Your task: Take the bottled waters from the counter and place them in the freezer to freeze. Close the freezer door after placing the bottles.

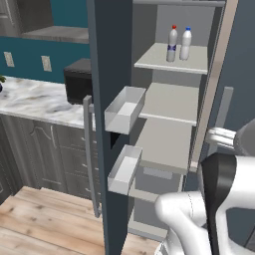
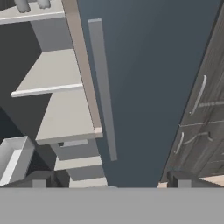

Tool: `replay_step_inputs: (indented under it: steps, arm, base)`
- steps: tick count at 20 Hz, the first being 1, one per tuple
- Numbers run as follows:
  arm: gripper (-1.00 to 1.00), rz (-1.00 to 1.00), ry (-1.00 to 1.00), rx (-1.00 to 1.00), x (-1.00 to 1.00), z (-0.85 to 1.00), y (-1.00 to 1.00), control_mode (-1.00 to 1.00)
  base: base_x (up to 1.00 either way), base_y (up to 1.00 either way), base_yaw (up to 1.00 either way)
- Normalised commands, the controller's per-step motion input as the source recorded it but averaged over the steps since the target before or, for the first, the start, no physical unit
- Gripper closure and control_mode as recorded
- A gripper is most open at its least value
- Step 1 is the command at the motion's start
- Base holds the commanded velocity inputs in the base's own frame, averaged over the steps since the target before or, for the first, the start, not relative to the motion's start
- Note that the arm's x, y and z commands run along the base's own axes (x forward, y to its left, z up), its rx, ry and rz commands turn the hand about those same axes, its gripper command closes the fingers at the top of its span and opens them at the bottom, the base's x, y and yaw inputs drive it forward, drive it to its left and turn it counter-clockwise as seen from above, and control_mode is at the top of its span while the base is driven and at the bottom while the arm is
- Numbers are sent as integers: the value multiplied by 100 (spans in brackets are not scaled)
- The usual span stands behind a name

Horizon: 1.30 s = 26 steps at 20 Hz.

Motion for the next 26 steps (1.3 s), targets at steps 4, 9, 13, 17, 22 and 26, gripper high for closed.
replay_step_inputs:
  steps: [4, 9, 13, 17, 22, 26]
  arm:
    - [-100, -2, 0, 3, -15, -3, 0, -100]
    - [-100, 0, 0, 0, 0, 0, 0, 100]
    - [-100, 0, 0, 0, 0, 0, 0, 100]
    - [-100, 0, 0, 0, 0, 0, 0, 100]
    - [-100, 0, 0, 0, 0, 0, 0, 100]
    - [-100, 0, 0, 0, 0, 0, 0, 100]
  base:
    - [0, 0, 0]
    - [-62, 2, -28]
    - [-41, 18, -42]
    - [-3, 31, -43]
    - [0, 81, -32]
    - [0, 100, -17]
